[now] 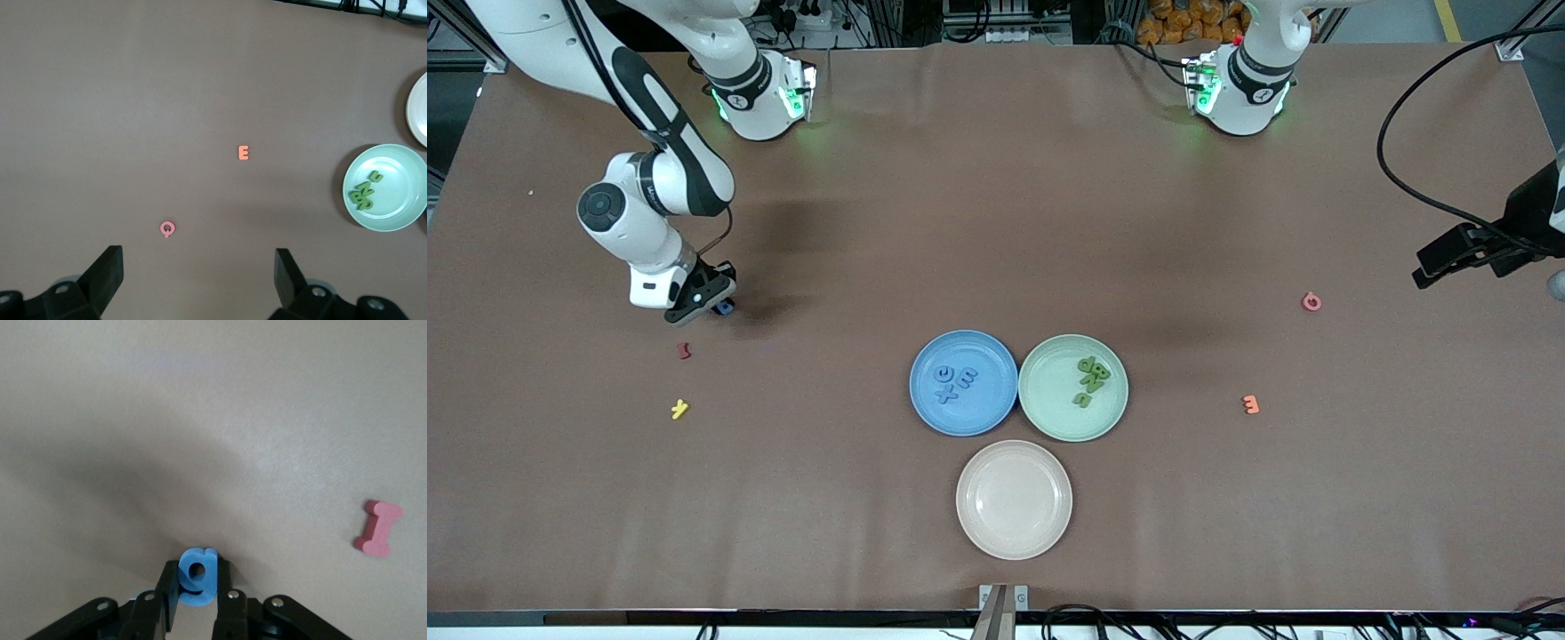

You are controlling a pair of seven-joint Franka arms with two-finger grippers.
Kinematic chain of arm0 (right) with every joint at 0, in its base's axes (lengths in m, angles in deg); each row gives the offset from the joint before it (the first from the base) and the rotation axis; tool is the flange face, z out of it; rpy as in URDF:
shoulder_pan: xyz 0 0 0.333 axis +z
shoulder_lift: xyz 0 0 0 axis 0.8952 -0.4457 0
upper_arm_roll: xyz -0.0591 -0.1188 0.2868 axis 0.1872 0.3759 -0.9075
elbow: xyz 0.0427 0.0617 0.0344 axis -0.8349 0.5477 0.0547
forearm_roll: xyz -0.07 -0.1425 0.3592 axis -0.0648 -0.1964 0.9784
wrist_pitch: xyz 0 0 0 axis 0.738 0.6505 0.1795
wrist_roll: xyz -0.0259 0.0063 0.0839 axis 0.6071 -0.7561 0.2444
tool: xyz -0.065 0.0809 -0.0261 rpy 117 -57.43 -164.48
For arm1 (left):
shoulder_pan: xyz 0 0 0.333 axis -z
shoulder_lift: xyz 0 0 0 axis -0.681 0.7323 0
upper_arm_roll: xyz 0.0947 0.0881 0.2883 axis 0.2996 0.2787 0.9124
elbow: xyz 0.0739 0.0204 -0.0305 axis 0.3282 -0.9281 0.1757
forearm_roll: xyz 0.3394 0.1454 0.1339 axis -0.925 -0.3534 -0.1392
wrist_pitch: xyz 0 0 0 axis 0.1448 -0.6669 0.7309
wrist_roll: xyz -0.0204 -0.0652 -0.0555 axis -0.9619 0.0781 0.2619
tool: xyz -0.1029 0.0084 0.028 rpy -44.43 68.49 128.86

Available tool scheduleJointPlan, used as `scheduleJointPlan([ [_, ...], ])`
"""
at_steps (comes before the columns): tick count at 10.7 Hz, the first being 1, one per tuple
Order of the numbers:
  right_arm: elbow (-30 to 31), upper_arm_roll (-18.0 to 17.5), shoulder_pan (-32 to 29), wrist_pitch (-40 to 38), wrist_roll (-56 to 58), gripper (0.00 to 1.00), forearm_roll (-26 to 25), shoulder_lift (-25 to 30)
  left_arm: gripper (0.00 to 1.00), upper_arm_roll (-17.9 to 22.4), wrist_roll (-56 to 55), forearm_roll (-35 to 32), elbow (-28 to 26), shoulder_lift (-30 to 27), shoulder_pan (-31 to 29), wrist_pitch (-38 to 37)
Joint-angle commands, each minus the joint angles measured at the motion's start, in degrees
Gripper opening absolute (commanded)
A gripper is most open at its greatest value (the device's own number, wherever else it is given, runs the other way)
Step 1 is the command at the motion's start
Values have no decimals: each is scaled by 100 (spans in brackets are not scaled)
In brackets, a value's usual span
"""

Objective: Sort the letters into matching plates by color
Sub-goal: 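Lift the g with the right gripper while the left gripper returns to rest, then drop the blue g into the blue plate with the right gripper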

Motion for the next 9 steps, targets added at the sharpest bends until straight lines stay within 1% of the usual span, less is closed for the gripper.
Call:
scheduleJointPlan([
  [1, -572, -74, 137, -385, -793, 19, -14, -135, 100, 14, 413, 63, 70, 29, -75, -135],
  [3, -923, -92, 321, -702, -1486, 19, 4, -127, 100, -21, 326, 81, 61, 64, 4, -135],
  [4, -1117, -92, 496, -860, -2021, 18, 12, -135, 100, -30, 308, 98, 52, 64, 30, -135],
  [7, -1784, -92, 1199, -1370, -3821, 18, 21, -231, 100, -188, 133, 107, 0, 29, 92, -196],
  [9, -2294, -100, 1743, -1424, -5078, 18, 73, -459, 100, -293, 62, 63, 26, 29, 101, -231],
])
